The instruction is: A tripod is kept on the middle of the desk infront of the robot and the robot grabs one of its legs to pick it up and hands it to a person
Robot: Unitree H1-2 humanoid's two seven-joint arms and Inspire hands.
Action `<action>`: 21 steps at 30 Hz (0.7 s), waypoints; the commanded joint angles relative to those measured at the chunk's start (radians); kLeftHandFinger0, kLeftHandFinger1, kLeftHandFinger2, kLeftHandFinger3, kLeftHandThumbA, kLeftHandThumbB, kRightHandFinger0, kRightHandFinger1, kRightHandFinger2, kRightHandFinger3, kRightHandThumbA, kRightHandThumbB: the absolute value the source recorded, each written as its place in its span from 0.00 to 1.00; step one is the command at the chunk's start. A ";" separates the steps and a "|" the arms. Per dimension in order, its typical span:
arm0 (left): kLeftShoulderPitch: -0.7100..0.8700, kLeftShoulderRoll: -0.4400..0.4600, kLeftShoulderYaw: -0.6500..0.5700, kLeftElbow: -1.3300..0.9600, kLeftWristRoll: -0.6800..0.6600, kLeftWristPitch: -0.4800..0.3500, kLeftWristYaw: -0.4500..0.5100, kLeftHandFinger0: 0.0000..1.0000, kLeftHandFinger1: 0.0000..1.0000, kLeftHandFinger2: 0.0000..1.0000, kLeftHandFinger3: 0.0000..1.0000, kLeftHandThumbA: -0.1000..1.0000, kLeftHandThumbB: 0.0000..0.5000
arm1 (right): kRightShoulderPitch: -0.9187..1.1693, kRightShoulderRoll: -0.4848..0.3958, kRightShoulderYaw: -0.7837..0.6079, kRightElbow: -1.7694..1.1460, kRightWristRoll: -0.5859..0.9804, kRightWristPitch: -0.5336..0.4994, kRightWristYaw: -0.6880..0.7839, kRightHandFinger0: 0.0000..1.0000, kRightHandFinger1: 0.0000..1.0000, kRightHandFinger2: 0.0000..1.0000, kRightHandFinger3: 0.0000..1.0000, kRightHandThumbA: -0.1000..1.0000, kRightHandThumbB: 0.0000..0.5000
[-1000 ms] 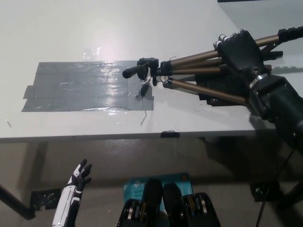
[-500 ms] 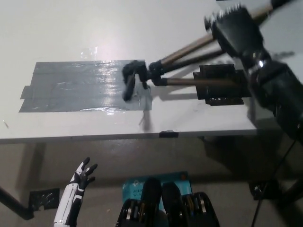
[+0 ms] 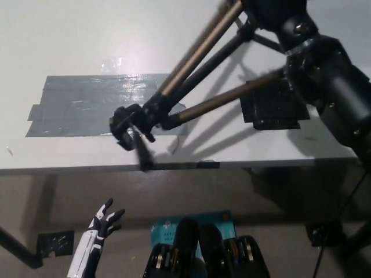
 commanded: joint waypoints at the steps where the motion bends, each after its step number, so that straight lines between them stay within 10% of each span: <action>1: 0.023 0.012 -0.009 -0.036 -0.015 0.000 -0.017 0.91 0.93 0.85 0.99 1.00 0.19 | -0.050 0.018 -0.038 -0.016 0.022 0.007 -0.004 0.00 0.00 0.41 0.53 0.00 0.68; 3: 0.027 0.007 -0.012 -0.037 -0.026 0.007 -0.023 0.92 0.92 0.86 0.99 1.00 0.20 | -0.034 0.033 -0.031 -0.021 0.015 0.039 0.045 0.00 0.04 0.57 0.27 0.00 0.57; 6: 0.019 0.006 -0.014 -0.031 -0.030 0.004 -0.025 0.91 0.91 0.85 0.98 1.00 0.19 | -0.029 0.054 -0.039 0.020 0.029 0.014 0.004 0.00 0.12 0.73 0.45 0.00 0.49; 9: 0.023 0.009 -0.015 -0.031 -0.018 -0.001 -0.019 0.90 0.89 0.84 0.96 1.00 0.17 | -0.020 0.083 -0.043 0.052 0.042 0.021 0.025 0.00 0.32 0.83 0.86 0.00 0.39; 21: 0.018 0.010 -0.027 -0.043 0.007 0.013 -0.012 0.83 0.84 0.80 0.94 1.00 0.10 | -0.017 0.103 -0.061 0.100 0.043 0.039 0.056 0.04 0.47 0.93 0.88 0.00 0.39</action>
